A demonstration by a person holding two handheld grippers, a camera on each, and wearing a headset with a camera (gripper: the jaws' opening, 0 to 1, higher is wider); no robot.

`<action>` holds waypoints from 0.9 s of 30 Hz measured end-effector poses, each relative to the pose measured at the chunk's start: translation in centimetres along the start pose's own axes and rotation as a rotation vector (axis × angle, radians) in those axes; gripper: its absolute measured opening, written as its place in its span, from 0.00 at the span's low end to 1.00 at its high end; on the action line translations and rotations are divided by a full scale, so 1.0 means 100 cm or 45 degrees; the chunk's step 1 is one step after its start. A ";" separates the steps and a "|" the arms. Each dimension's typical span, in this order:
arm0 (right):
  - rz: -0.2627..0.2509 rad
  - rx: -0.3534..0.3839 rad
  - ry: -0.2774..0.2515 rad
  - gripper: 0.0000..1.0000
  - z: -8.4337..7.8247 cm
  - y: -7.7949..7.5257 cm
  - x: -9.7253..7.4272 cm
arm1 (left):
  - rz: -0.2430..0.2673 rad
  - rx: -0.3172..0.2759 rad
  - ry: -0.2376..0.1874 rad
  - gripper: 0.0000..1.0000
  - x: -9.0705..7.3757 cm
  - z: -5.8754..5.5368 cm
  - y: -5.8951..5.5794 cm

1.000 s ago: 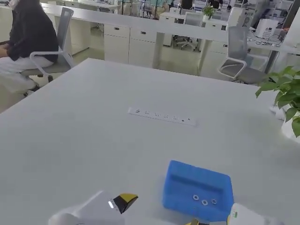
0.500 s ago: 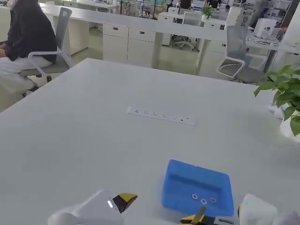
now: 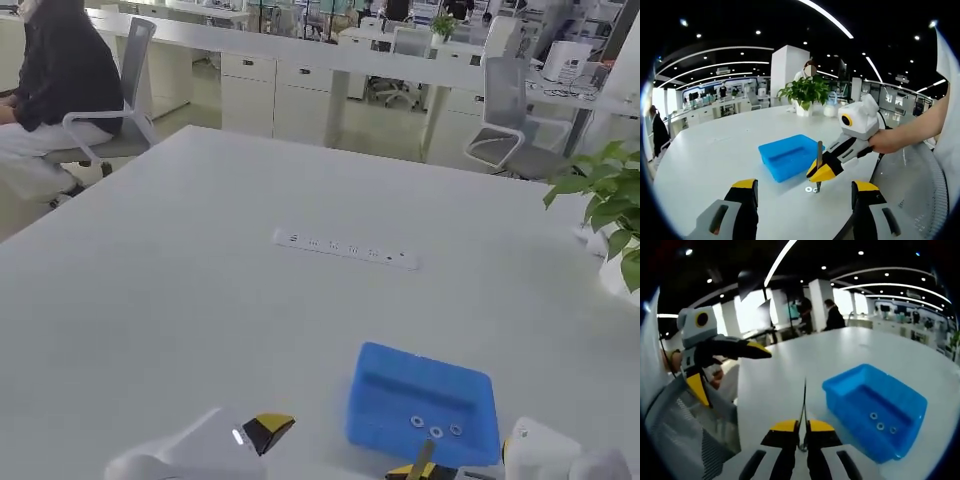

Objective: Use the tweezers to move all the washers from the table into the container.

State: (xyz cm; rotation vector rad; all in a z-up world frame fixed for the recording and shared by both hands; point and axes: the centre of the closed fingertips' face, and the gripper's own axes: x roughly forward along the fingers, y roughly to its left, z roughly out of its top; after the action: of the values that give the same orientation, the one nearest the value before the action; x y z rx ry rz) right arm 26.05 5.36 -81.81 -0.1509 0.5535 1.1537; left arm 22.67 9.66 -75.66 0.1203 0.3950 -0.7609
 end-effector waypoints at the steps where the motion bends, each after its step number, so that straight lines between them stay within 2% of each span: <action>1: 0.006 0.010 -0.012 0.04 0.001 0.001 0.000 | 0.000 -0.001 0.001 0.77 0.000 0.000 0.000; 4: 0.021 -0.001 -0.010 0.04 0.001 0.005 0.000 | 0.001 0.001 0.001 0.77 0.000 0.000 0.000; 8: 0.046 -0.075 0.015 0.04 -0.001 0.014 0.000 | -0.001 0.003 0.001 0.77 0.000 0.000 0.000; 14: 0.084 -0.137 0.041 0.04 -0.004 0.027 0.000 | 0.000 0.004 0.001 0.77 0.000 0.000 0.000; 16: 0.082 -0.136 0.040 0.04 -0.004 0.027 0.000 | -0.002 0.007 0.005 0.77 0.000 -0.001 0.000; 19: 0.071 -0.056 0.008 0.04 -0.003 0.024 0.000 | -0.008 0.012 0.009 0.77 0.000 -0.001 -0.001; 24: 0.075 -0.040 0.002 0.04 -0.003 0.023 0.000 | 0.002 0.009 0.005 0.77 -0.001 0.000 0.000; 27: 0.081 0.007 -0.019 0.04 -0.004 0.022 -0.001 | 0.015 0.001 -0.007 0.77 -0.002 0.001 0.003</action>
State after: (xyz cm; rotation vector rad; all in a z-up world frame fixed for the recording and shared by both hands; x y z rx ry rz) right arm 23.90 6.08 -81.71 -0.1205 0.5519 1.2138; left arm 22.76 9.95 -75.49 0.1215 0.3886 -0.7493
